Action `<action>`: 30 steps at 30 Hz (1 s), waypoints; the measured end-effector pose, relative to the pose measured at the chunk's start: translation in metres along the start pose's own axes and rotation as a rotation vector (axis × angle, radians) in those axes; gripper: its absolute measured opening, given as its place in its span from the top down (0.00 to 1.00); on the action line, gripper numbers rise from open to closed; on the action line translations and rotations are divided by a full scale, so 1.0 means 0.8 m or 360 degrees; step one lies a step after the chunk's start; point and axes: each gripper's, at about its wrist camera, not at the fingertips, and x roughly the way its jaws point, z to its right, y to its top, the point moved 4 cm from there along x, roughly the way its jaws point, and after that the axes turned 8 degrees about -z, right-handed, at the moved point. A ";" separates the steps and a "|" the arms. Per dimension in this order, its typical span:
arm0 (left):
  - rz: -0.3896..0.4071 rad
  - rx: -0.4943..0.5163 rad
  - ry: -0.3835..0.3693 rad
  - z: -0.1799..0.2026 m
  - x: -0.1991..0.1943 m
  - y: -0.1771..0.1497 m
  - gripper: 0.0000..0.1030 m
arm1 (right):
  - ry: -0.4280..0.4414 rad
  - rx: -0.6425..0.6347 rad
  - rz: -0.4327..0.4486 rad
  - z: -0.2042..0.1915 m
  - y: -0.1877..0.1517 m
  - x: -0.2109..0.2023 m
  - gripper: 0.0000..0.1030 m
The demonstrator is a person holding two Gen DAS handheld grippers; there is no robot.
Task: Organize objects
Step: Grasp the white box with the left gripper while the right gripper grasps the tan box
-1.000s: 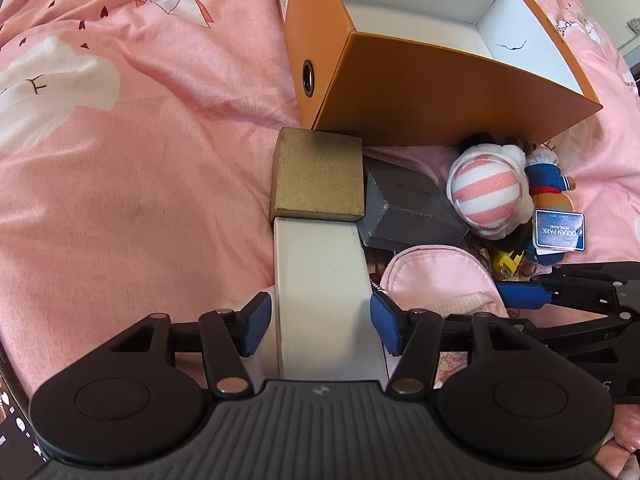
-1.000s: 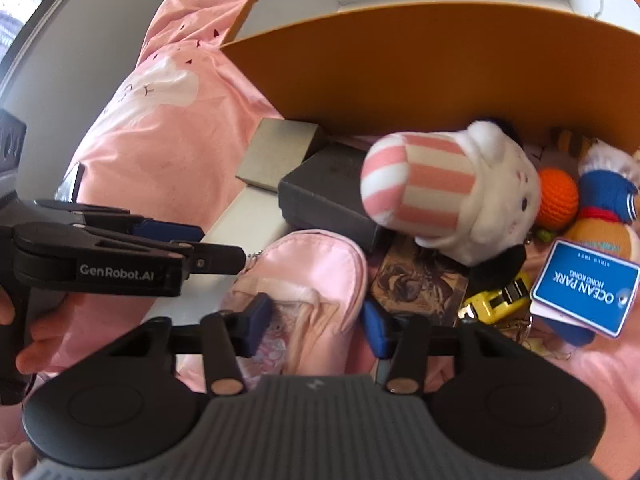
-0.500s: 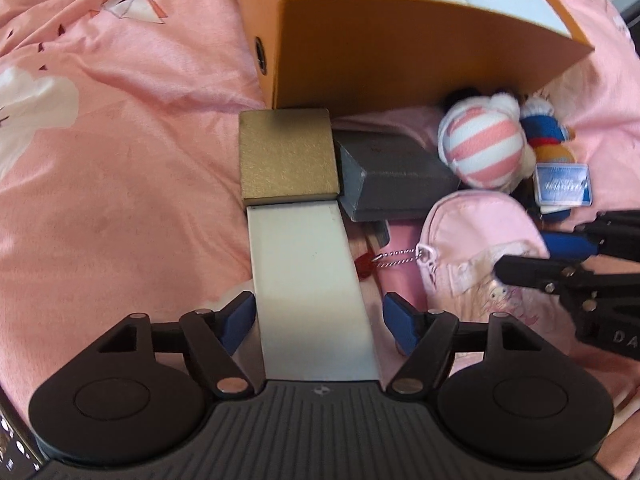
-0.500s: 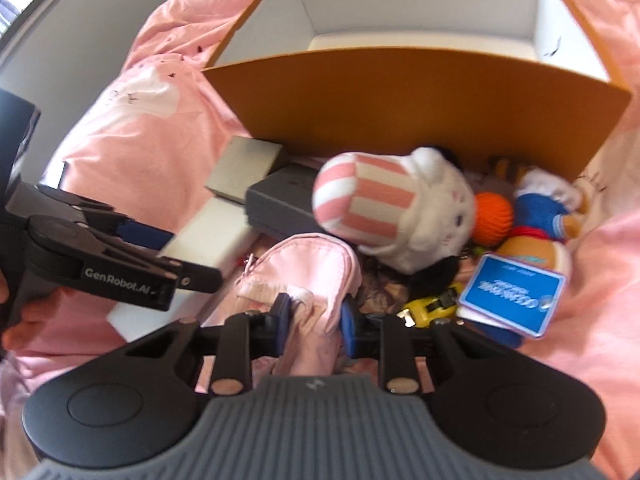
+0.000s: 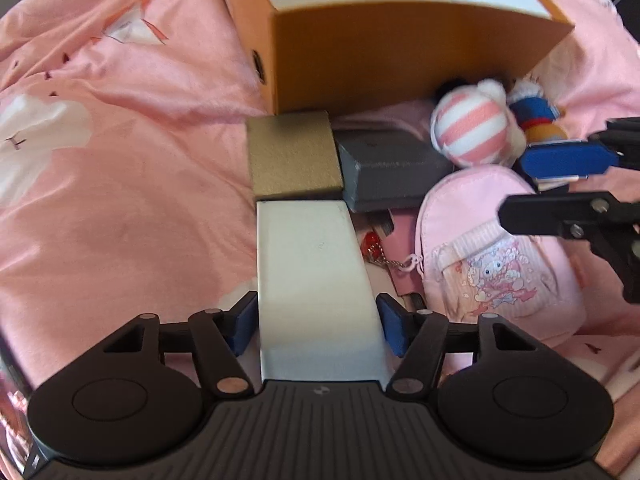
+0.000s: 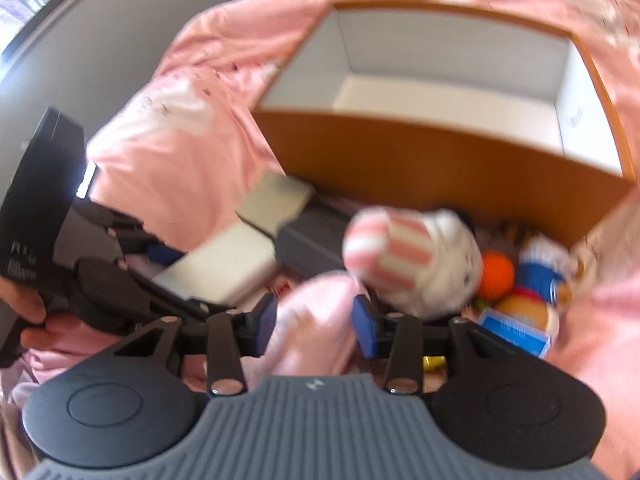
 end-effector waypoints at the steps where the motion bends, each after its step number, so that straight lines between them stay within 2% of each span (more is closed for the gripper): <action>1: 0.0027 -0.0020 -0.0010 -0.004 -0.007 -0.001 0.31 | 0.0010 -0.0002 0.0017 -0.001 0.008 -0.001 0.47; 5: 0.0131 -0.0068 0.0002 -0.024 -0.037 -0.003 0.31 | 0.0037 0.0028 0.0057 -0.003 0.041 0.003 0.47; 9: 0.0198 -0.0085 0.0035 -0.029 -0.055 0.005 0.31 | 0.0155 0.0184 0.0001 0.001 0.074 0.032 0.35; 12: 0.0189 -0.0071 0.0071 -0.034 -0.055 0.008 0.31 | 0.0186 0.0287 -0.0051 -0.001 0.094 0.064 0.33; 15: 0.0102 -0.0067 0.0087 -0.042 -0.045 0.011 0.31 | 0.0187 0.0390 -0.0077 -0.002 0.111 0.092 0.24; 20: -0.0106 -0.0071 0.0031 -0.058 -0.024 0.018 0.32 | 0.0191 0.0452 -0.0150 -0.012 0.126 0.128 0.24; 24: -0.0217 -0.0106 -0.0029 -0.065 -0.019 0.029 0.31 | 0.0190 0.0487 -0.0225 -0.017 0.131 0.152 0.25; 30: -0.0354 -0.0070 -0.0028 -0.064 -0.016 0.039 0.28 | 0.0069 0.0452 -0.0219 -0.026 0.135 0.171 0.24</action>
